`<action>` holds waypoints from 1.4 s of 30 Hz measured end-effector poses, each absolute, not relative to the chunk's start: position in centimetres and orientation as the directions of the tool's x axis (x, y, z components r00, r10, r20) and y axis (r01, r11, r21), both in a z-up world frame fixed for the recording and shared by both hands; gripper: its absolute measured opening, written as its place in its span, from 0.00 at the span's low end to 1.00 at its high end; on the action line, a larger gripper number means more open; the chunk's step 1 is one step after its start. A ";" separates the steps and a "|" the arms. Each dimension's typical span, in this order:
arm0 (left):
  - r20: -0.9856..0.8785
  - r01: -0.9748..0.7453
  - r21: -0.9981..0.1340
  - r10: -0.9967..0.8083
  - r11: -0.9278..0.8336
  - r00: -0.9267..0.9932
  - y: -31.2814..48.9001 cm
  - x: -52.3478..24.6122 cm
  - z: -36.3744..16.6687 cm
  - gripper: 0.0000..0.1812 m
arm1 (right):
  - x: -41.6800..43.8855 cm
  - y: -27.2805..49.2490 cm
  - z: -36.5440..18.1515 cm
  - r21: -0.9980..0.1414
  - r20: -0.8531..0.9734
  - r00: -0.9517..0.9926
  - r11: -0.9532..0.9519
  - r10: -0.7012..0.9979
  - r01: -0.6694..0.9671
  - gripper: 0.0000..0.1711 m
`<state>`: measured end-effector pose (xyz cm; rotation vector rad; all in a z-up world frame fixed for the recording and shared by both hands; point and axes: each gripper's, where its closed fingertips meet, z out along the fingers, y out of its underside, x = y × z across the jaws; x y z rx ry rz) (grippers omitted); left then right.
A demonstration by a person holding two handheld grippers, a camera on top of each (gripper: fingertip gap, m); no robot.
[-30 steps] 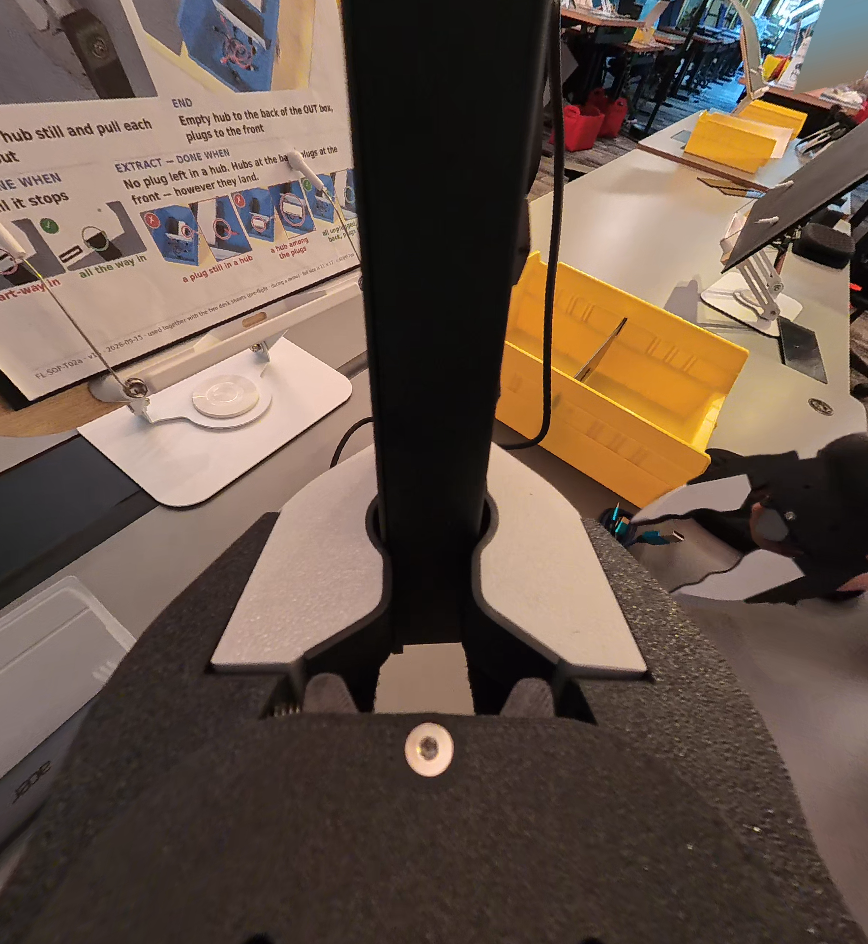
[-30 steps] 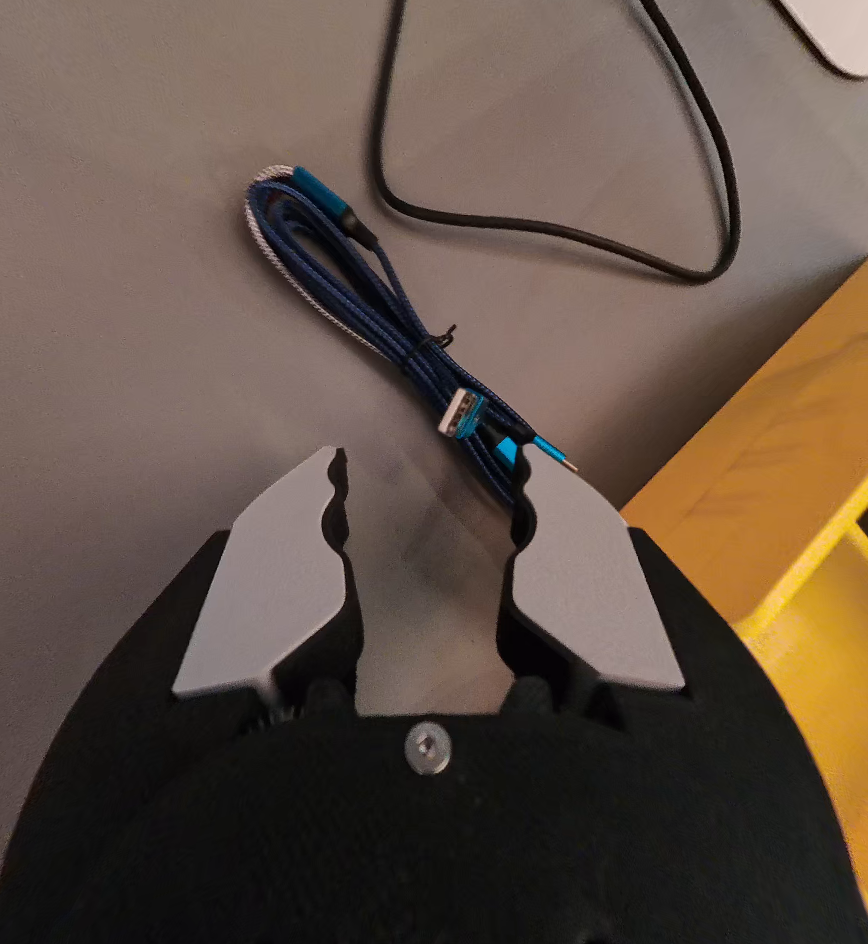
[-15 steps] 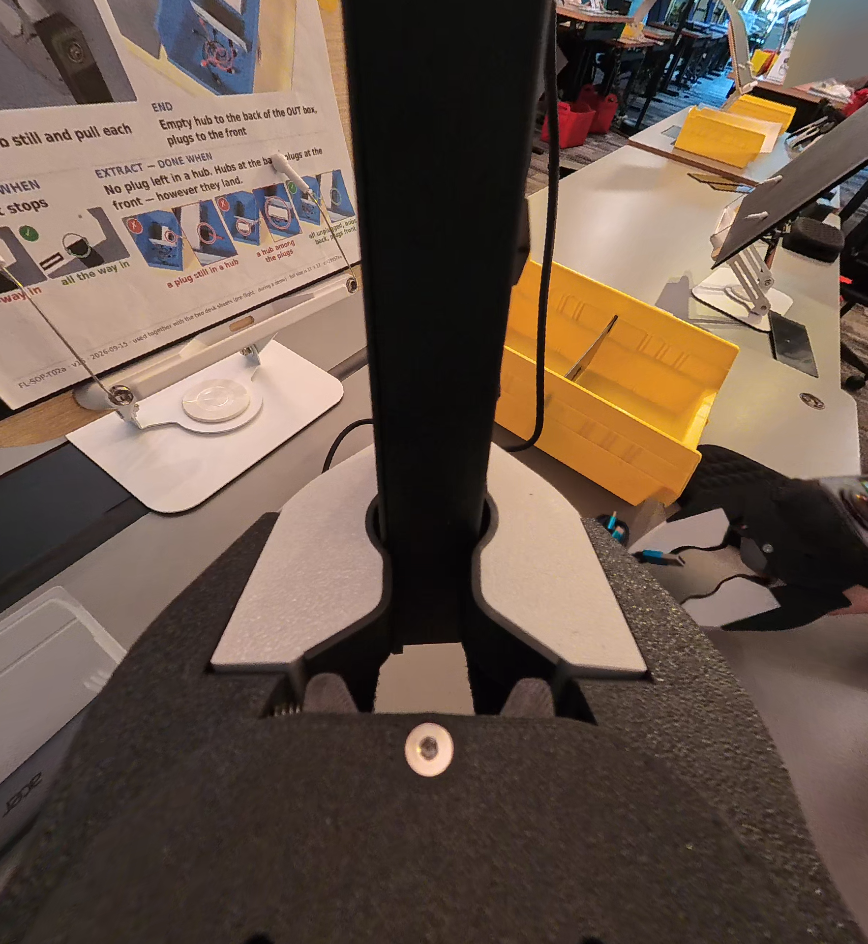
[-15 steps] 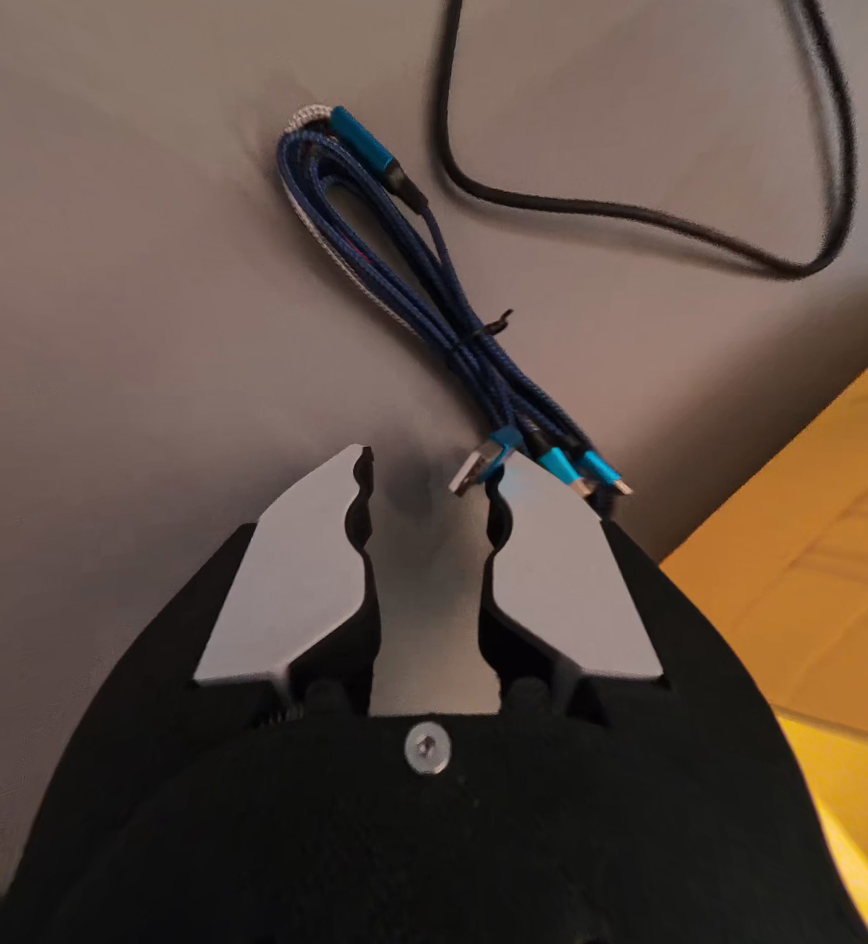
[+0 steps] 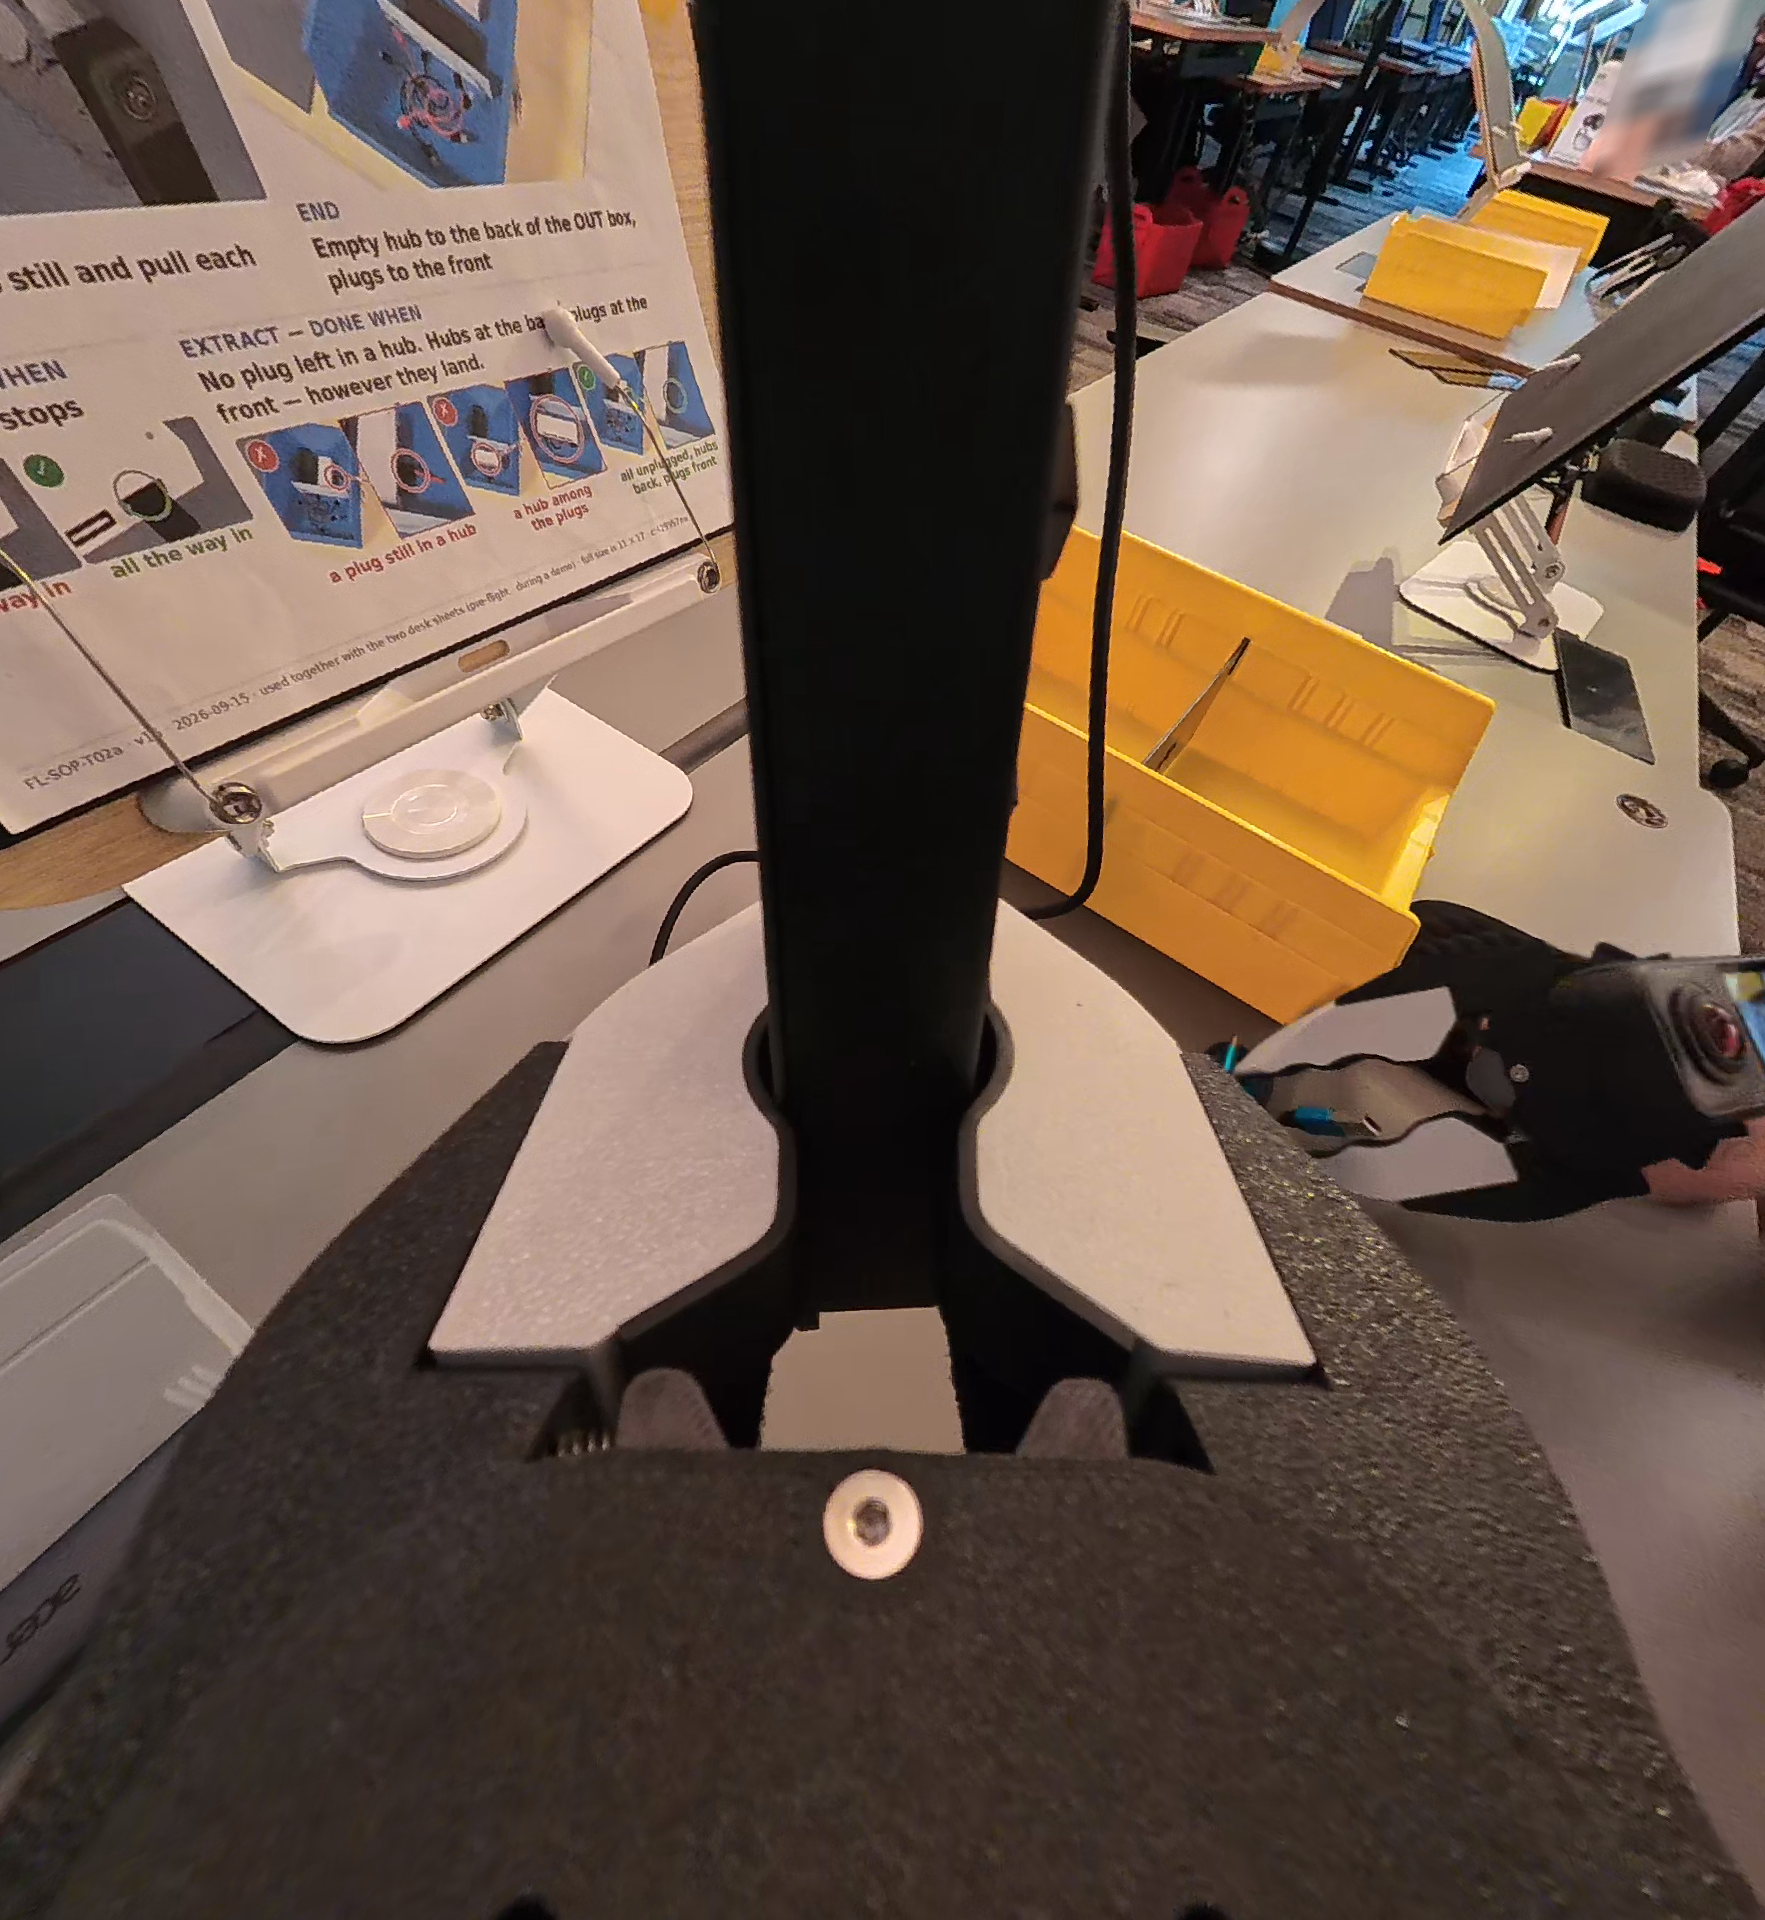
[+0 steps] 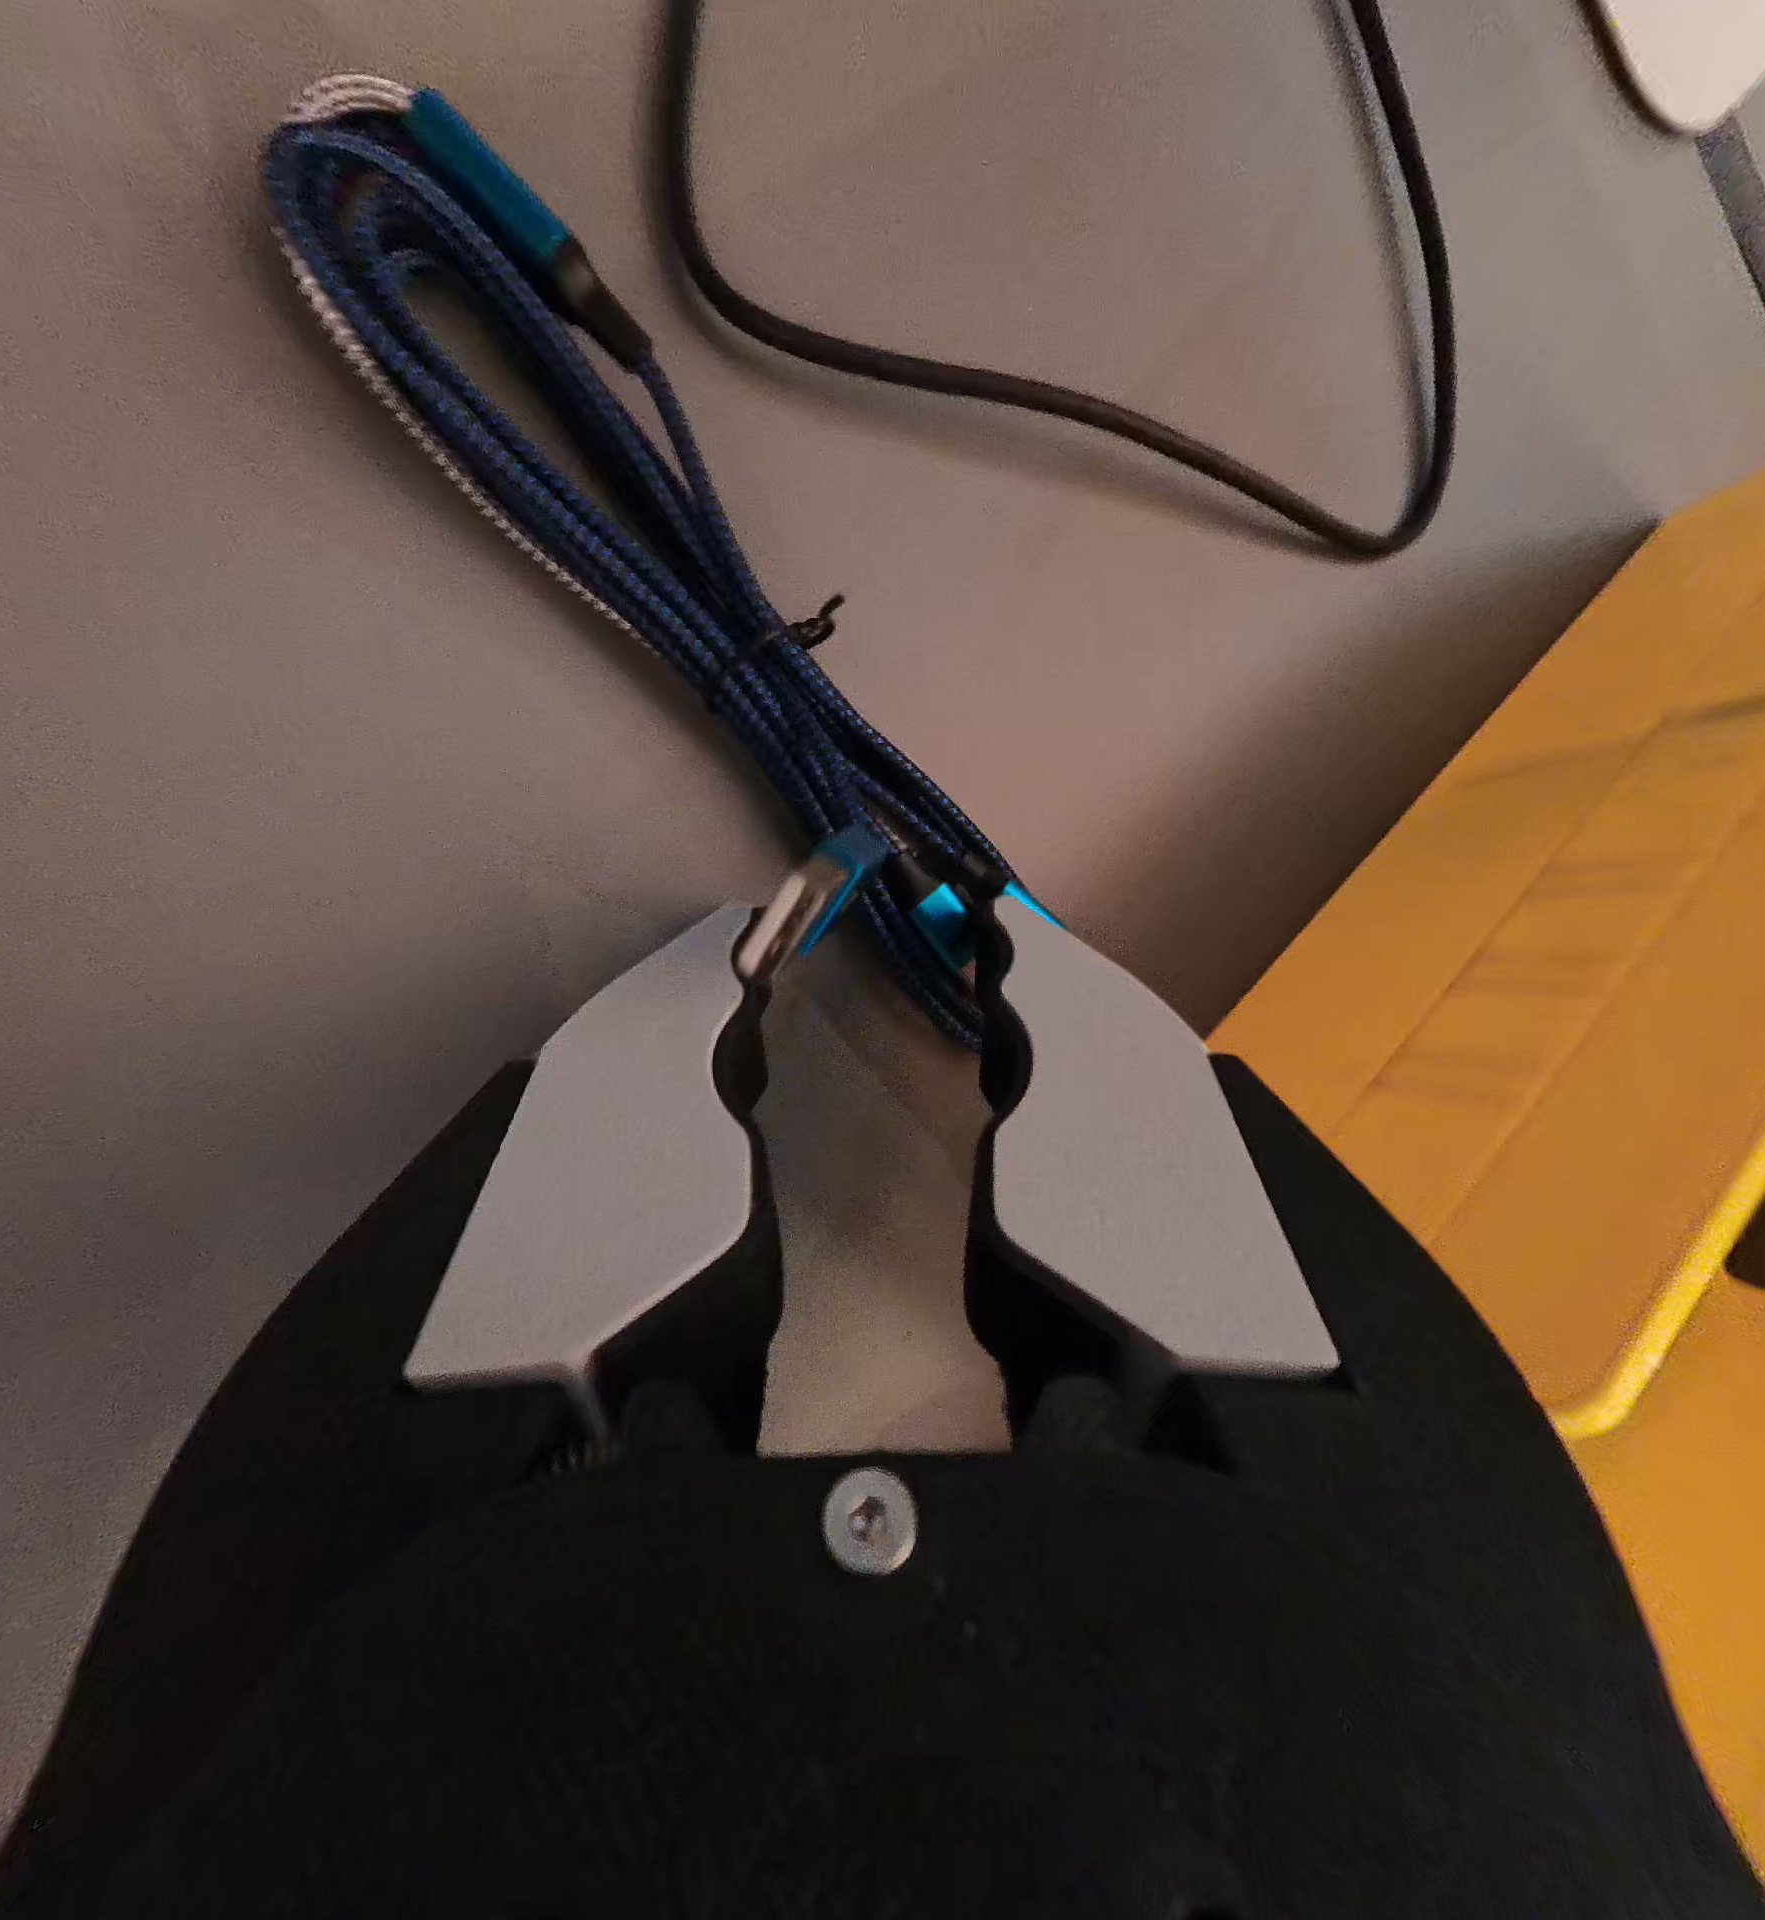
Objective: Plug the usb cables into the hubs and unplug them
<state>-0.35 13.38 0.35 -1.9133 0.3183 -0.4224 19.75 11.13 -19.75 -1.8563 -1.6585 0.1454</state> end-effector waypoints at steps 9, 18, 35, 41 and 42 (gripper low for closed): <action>0.140 -0.026 -0.928 -0.413 -0.373 0.900 13.4 -0.3 0.2 0.15 | 19.0 7.6 -19.0 -0.564 0.108 0.136 -0.052 0.985 0.824 0.22; 0.135 -0.039 -0.923 -0.416 -0.383 0.899 13.5 -0.1 -0.1 0.15 | 19.0 9.3 -20.2 -0.568 0.251 0.095 0.067 0.963 0.821 0.29; 0.134 -0.042 -0.923 -0.422 -0.382 0.897 13.5 0.2 0.0 0.15 | 18.8 3.1 -18.0 -0.775 0.140 0.002 0.108 0.990 0.623 0.28; 0.130 -0.048 -0.922 -0.424 -0.385 0.896 13.5 0.4 0.0 0.15 | 17.8 2.2 -17.1 -0.824 0.307 -0.117 0.325 0.944 0.464 0.23; 0.129 -0.049 -0.921 -0.424 -0.386 0.897 13.5 0.4 -0.1 0.15 | 17.8 2.3 -16.8 -0.845 0.293 -0.111 0.311 0.950 0.435 0.22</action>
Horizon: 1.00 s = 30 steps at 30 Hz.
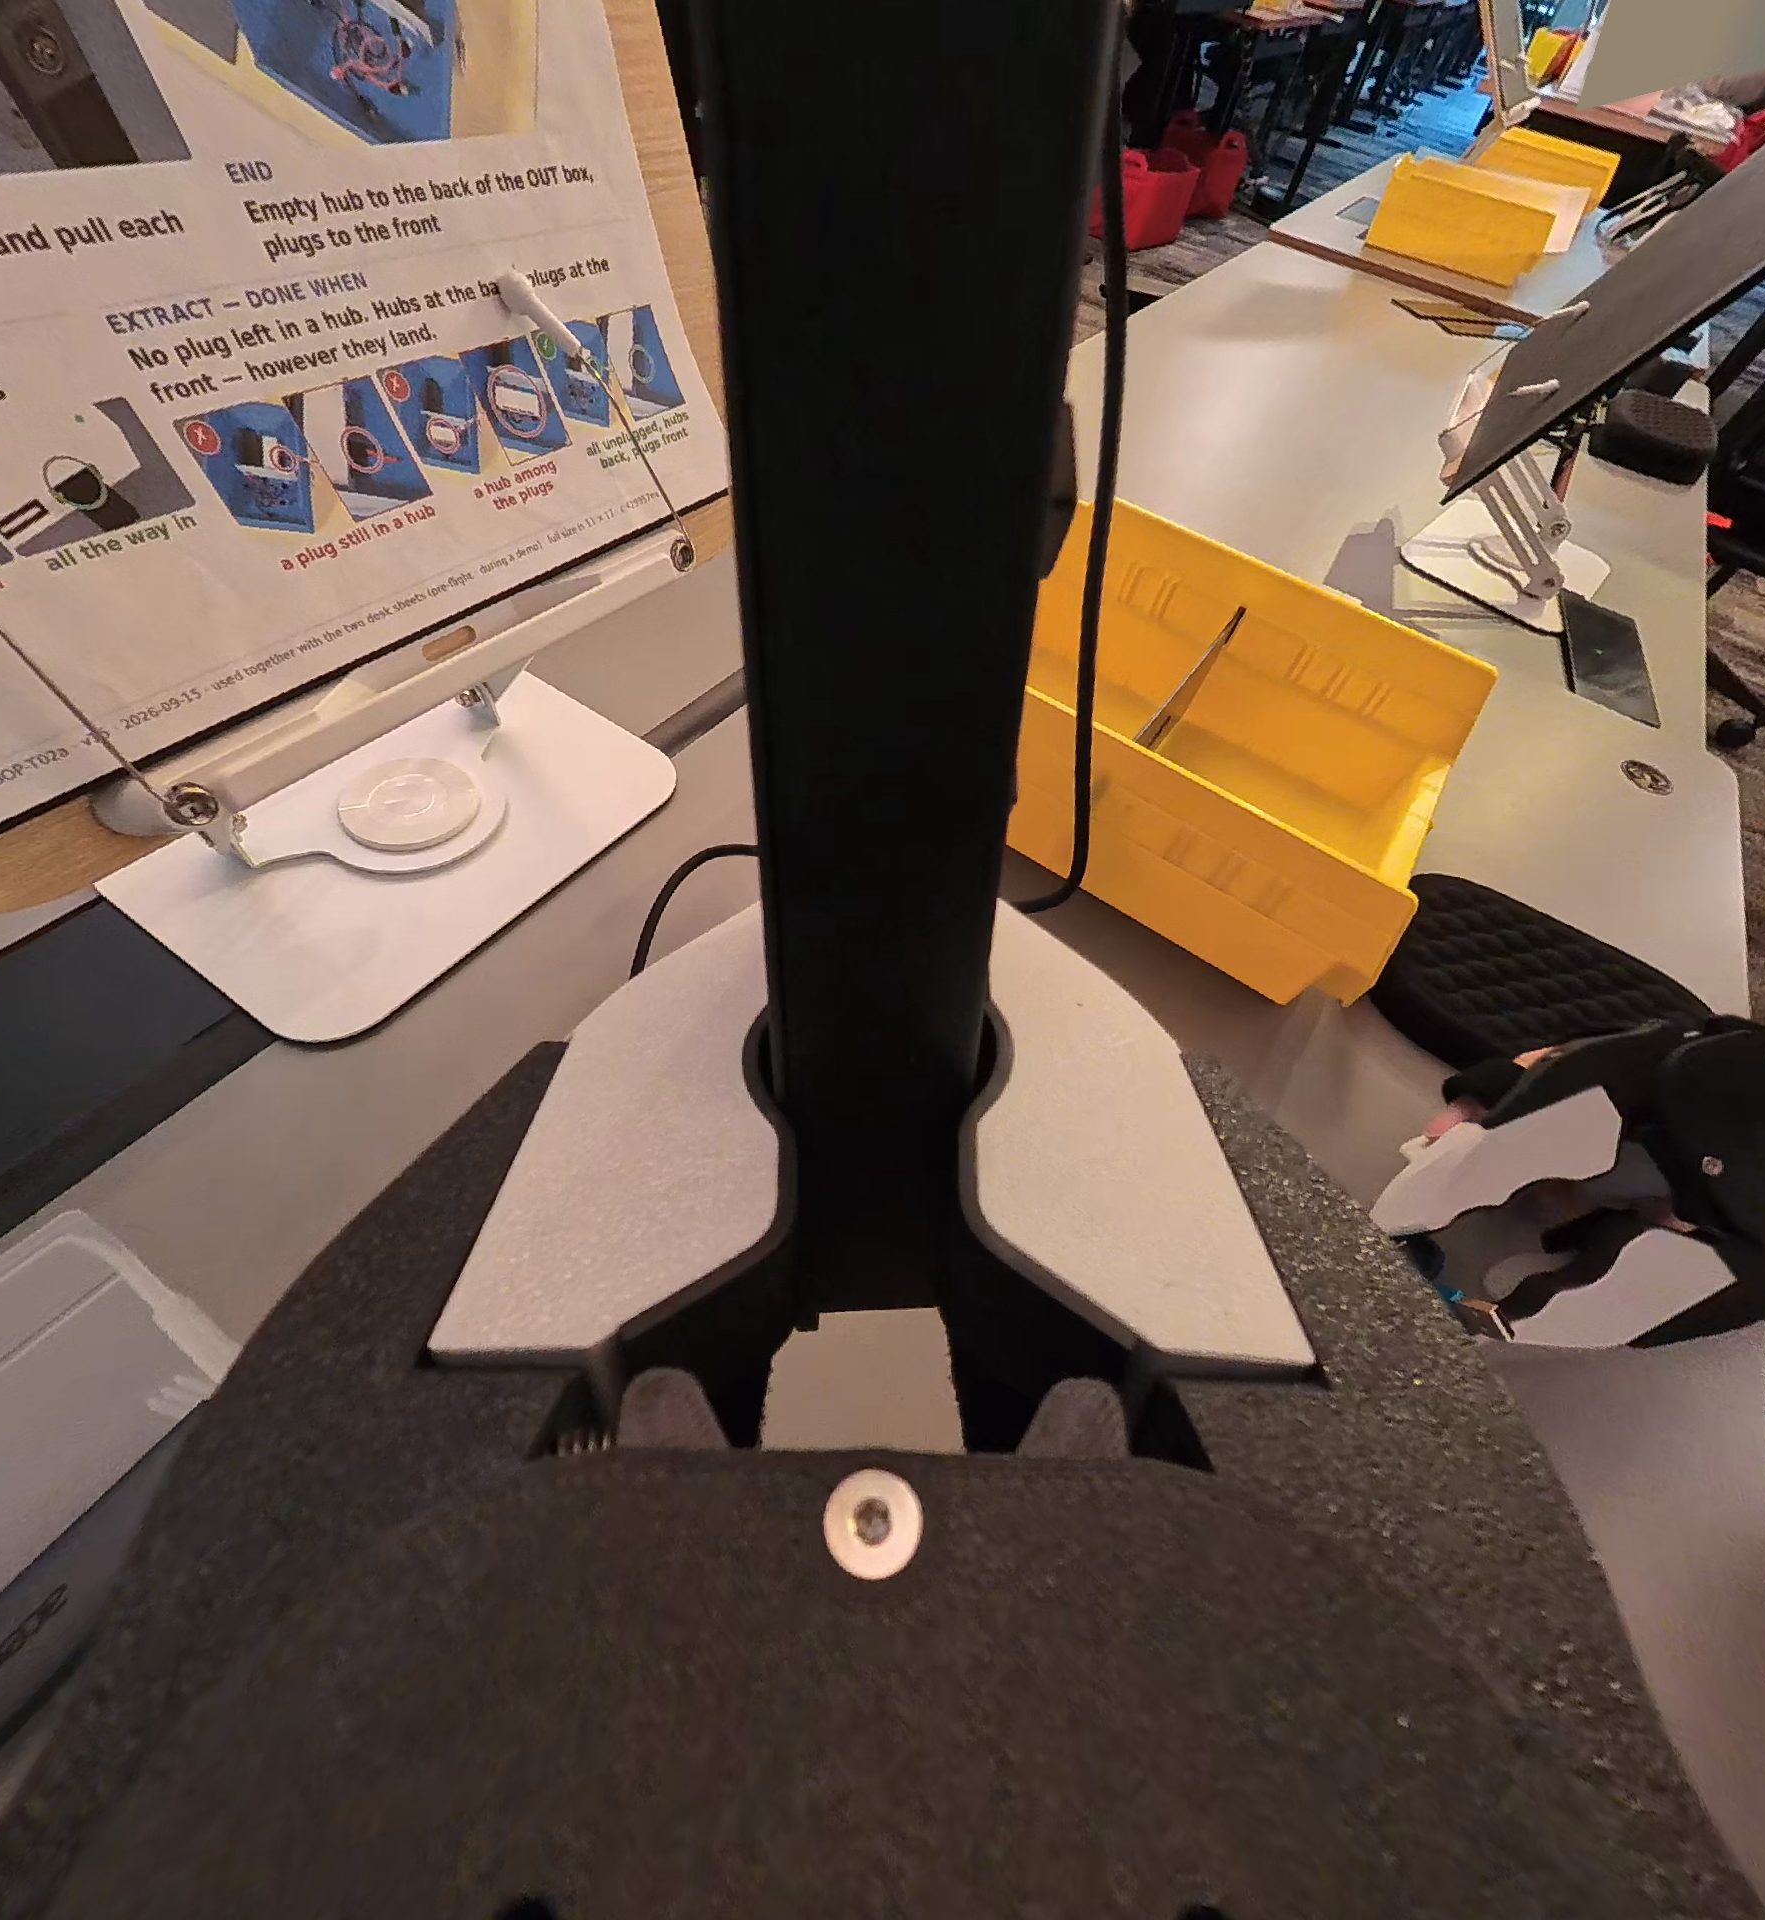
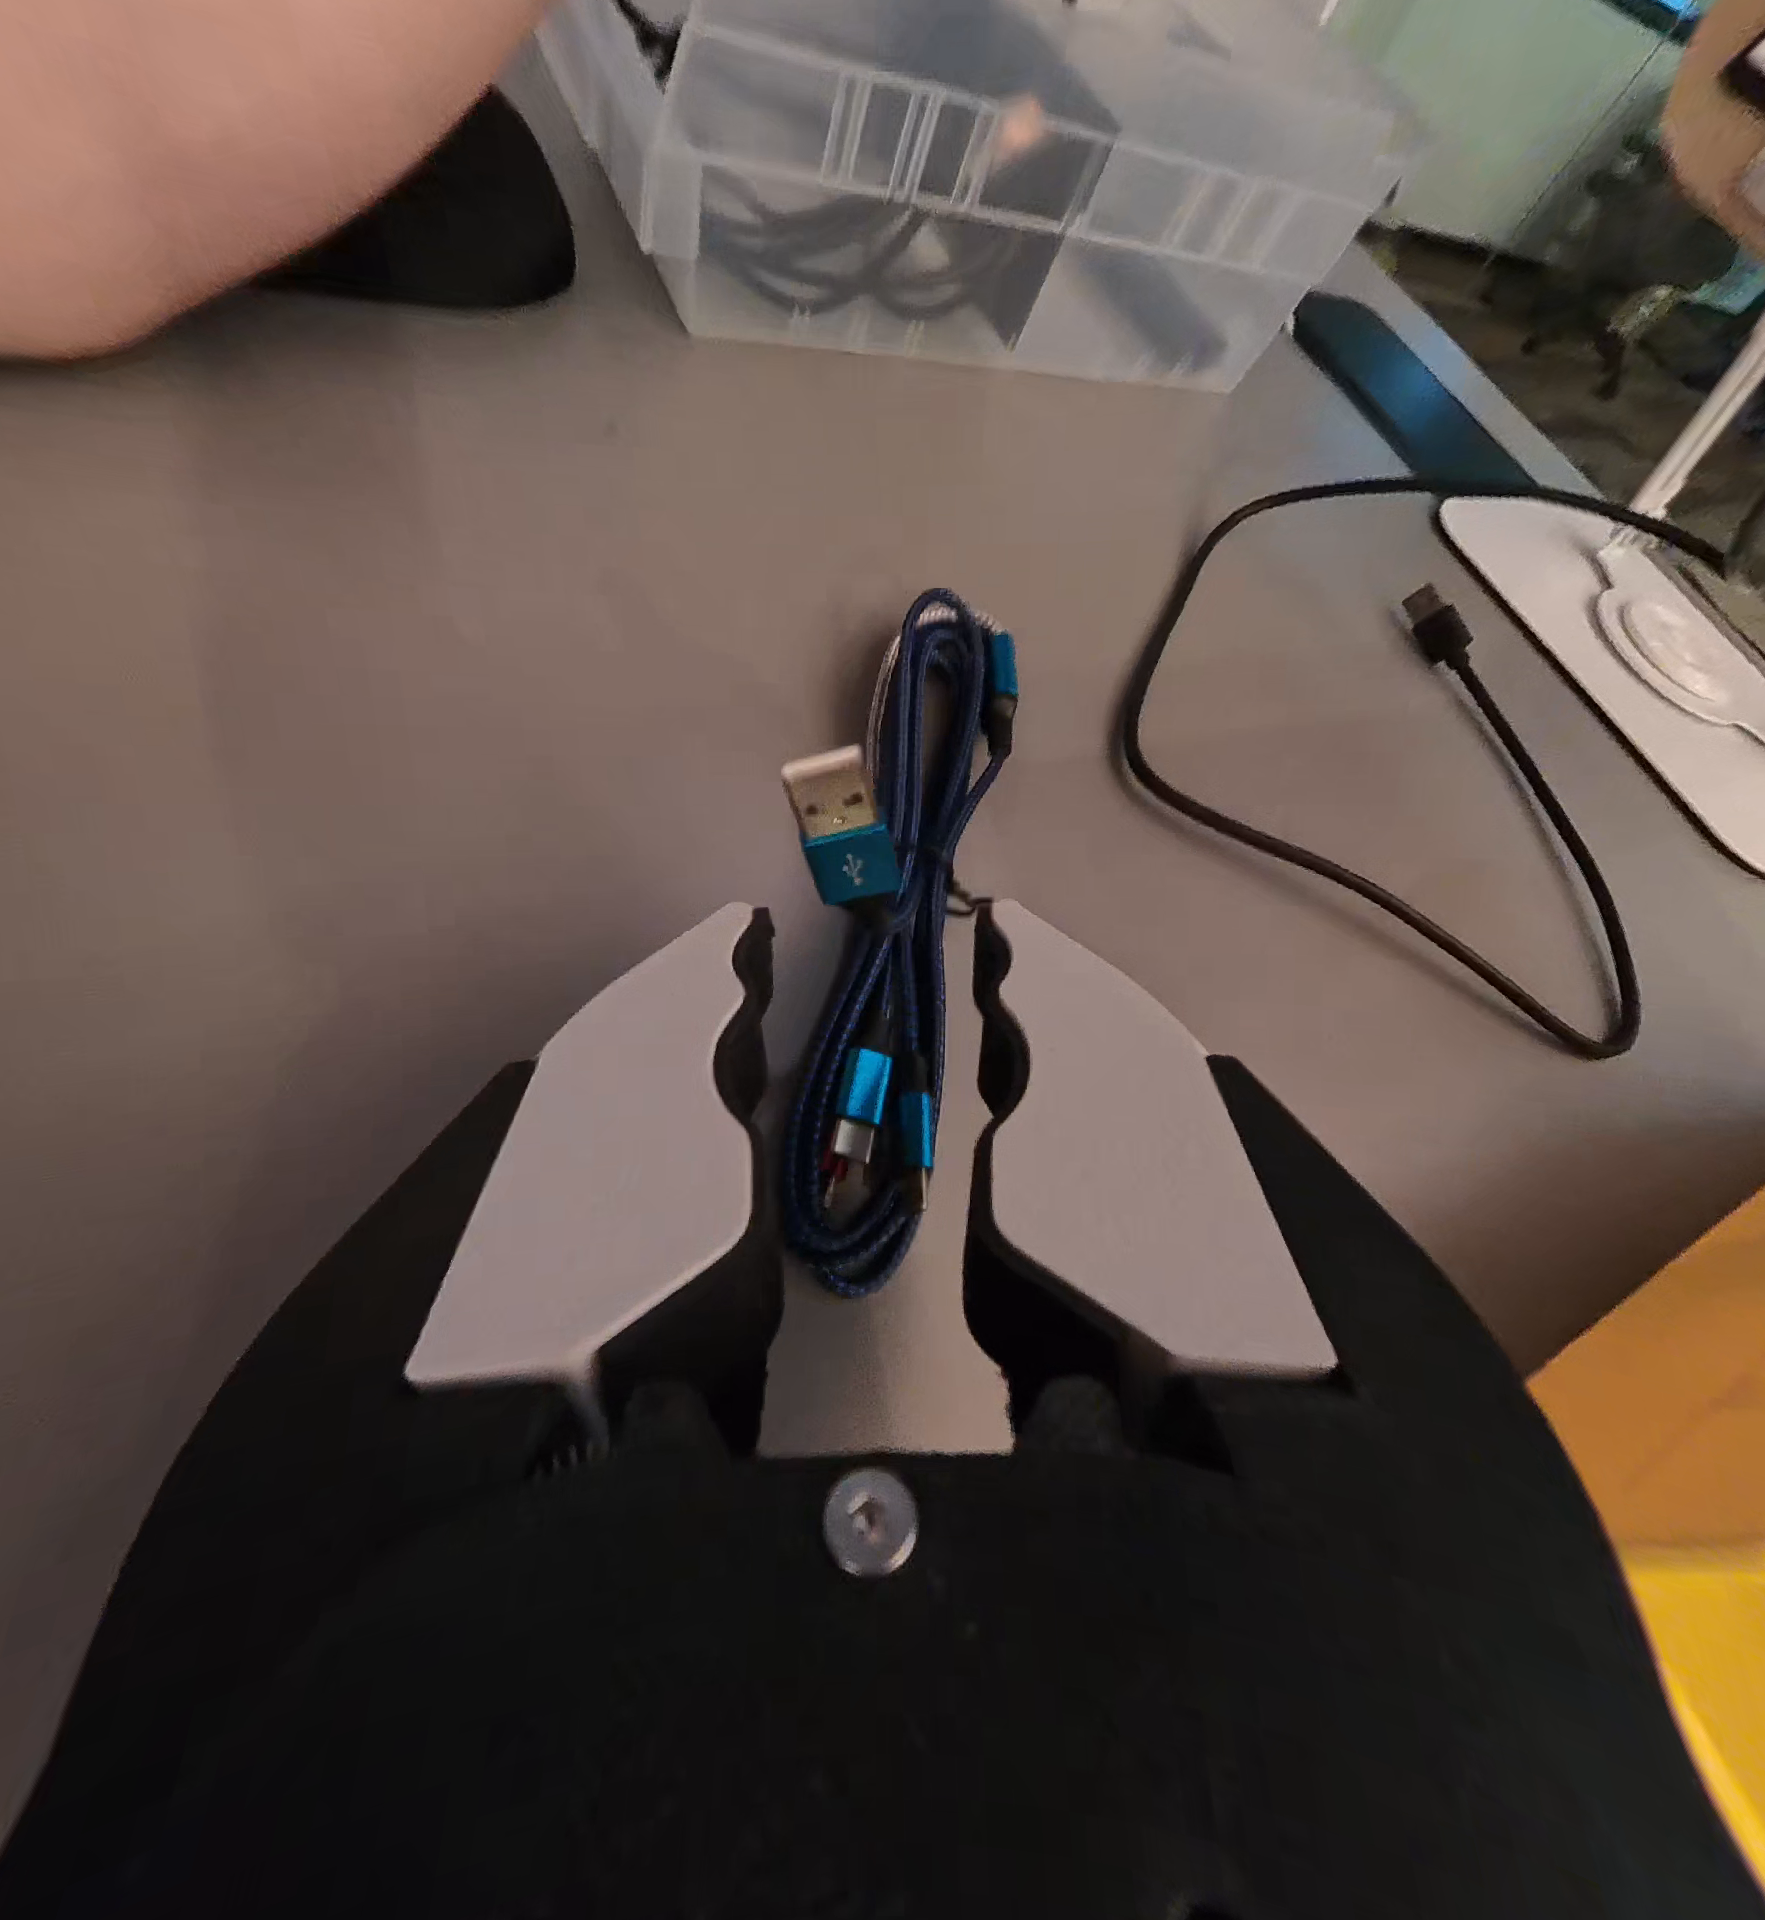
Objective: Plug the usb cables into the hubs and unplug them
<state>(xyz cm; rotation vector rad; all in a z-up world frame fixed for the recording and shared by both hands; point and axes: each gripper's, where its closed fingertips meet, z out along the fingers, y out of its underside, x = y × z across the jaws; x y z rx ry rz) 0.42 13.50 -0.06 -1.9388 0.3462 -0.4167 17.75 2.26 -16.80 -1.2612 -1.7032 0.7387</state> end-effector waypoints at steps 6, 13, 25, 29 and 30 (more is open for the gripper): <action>0.130 -0.051 -0.920 -0.424 -0.389 0.896 13.6 0.5 -0.2 0.15 | 17.7 2.2 -16.9 -0.863 0.262 -0.084 0.272 0.961 0.425 0.20; 0.124 -0.058 -0.919 -0.426 -0.391 0.896 13.6 0.7 -0.2 0.15 | 17.6 2.4 -17.8 -0.829 0.280 -0.141 0.313 0.950 0.464 0.18; 0.123 -0.064 -0.918 -0.432 -0.392 0.893 13.6 0.8 -0.2 0.15 | 17.1 1.7 -16.5 -0.865 0.300 -0.210 0.358 0.931 0.350 0.04; 0.132 -0.052 -0.919 -0.429 -0.391 0.894 13.6 0.6 -0.2 0.15 | 16.8 0.8 -14.7 -0.909 0.269 -0.227 0.325 0.936 0.262 0.04; 0.132 -0.052 -0.918 -0.428 -0.392 0.894 13.6 0.6 -0.2 0.15 | 16.7 0.6 -14.0 -0.922 0.256 -0.229 0.308 0.939 0.233 0.04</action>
